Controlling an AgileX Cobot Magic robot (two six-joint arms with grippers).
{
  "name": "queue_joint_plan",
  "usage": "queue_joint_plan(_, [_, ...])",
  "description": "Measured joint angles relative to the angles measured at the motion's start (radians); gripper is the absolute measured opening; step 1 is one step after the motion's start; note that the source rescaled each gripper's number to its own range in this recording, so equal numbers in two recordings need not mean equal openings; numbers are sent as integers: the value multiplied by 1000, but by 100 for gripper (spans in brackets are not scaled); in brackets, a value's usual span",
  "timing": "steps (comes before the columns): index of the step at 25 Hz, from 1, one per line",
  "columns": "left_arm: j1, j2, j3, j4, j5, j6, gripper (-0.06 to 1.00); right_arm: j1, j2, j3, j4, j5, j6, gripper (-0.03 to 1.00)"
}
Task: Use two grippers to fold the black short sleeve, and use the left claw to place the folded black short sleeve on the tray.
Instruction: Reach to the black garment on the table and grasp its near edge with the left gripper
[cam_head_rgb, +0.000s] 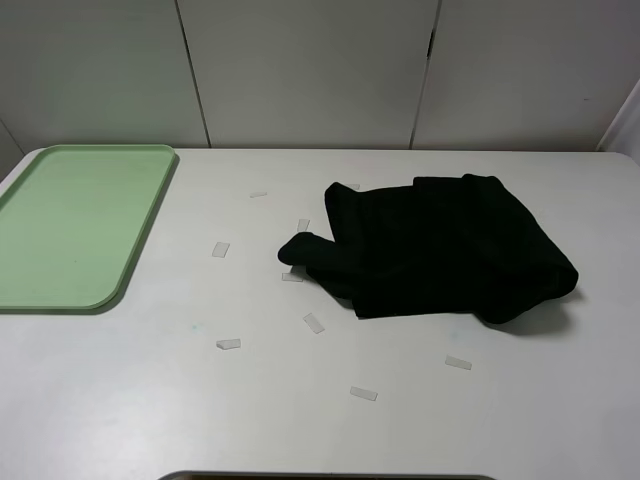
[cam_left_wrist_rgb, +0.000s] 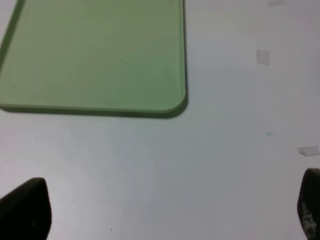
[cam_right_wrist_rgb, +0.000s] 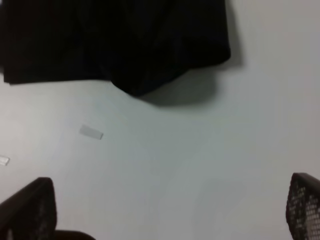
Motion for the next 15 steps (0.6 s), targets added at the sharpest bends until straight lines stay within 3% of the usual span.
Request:
queue_joint_plan(8, [0,0,0,0,0,0,98,0,-276,119,0,-11,52,100])
queue_joint_plan(15, [0,0,0,0,0,0,98,0,-441,218,-20,-149,56,100])
